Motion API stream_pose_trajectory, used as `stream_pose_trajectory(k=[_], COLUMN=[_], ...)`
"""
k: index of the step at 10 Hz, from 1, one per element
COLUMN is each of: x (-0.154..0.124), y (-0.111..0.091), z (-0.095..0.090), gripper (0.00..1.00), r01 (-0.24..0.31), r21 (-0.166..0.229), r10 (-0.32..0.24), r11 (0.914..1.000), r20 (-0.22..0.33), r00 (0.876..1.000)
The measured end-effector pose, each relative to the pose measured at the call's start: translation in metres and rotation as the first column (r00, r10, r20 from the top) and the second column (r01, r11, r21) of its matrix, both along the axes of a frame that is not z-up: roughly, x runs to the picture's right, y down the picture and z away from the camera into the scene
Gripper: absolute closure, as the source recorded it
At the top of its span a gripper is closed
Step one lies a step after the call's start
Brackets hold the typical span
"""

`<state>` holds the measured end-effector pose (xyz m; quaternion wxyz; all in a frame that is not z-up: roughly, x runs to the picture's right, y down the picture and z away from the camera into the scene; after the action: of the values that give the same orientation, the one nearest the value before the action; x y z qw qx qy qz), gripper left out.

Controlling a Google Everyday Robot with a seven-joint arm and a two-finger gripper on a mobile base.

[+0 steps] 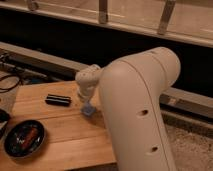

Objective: Wipe the white sponge on the table

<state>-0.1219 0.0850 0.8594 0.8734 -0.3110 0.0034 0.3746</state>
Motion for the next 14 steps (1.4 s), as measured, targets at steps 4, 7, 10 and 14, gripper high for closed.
stream_pose_trajectory(k=[4, 7, 10, 14], x=[0.009, 0.004, 0.009, -0.013], y=[0.010, 0.027, 0.036, 0.044], z=[-0.006, -0.022, -0.030, -0.037], gripper=[0.98, 0.97, 0.98, 1.00], r01=[-0.017, -0.003, 0.001, 0.017], r21=[-0.020, -0.026, -0.030, -0.032], r10=[0.017, 0.003, -0.003, -0.018], r11=[0.9996, 0.9996, 0.9995, 0.9993], r20=[-0.029, -0.033, -0.047, -0.053], r00=[0.999, 0.999, 0.999, 0.998])
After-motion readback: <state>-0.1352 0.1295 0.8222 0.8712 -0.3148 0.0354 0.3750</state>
